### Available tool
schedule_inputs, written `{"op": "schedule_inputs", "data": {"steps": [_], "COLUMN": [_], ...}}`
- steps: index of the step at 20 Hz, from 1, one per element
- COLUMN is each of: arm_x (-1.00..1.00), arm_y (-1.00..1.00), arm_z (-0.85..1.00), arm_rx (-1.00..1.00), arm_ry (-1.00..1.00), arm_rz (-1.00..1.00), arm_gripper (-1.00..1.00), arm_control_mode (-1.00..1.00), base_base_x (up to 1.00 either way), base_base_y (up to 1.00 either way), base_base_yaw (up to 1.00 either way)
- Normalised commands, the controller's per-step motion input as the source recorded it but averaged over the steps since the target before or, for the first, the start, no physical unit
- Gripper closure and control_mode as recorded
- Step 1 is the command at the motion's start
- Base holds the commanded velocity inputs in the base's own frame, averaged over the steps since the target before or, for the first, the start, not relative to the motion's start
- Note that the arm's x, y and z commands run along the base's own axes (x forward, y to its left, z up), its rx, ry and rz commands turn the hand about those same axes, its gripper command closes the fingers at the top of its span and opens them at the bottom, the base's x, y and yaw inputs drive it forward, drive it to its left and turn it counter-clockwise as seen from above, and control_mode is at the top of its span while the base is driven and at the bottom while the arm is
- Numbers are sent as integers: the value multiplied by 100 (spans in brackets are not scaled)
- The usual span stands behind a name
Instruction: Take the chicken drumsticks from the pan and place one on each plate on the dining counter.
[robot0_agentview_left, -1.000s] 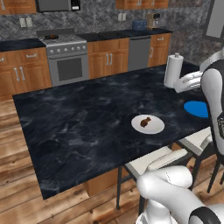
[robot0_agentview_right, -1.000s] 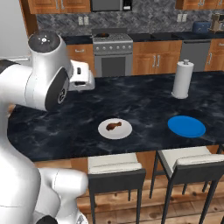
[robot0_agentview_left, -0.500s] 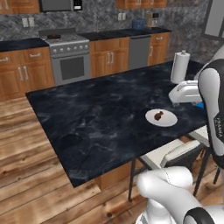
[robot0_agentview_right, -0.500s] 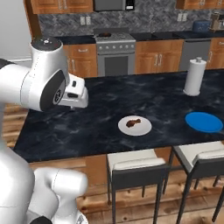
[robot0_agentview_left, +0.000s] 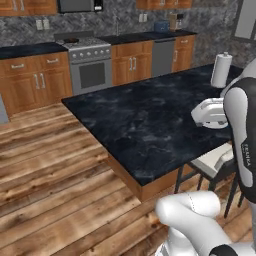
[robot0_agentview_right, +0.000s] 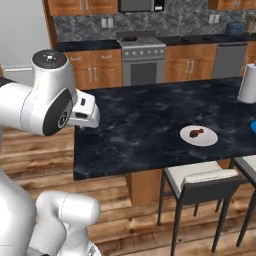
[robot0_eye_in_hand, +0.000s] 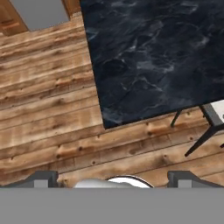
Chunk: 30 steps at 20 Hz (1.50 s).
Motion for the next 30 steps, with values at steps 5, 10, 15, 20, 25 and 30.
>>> {"op": "schedule_inputs", "data": {"steps": [5,10,15,20,25,30], "arm_x": [0,0,0,0,0,0], "arm_y": [0,0,0,0,0,0], "arm_z": [0,0,0,0,0,0], "arm_rx": [0,0,0,0,0,0], "arm_ry": [0,0,0,0,0,0], "arm_rz": [0,0,0,0,0,0], "arm_gripper": [-100,-100,-100,-100,-100,-100], "arm_control_mode": [100,100,100,100,100,100], "base_base_x": [-26,-7,20,83,100,100], "base_base_y": [100,100,100,100,100,100], "base_base_yaw": [-15,-16,-21,-37,-38,-36]}}
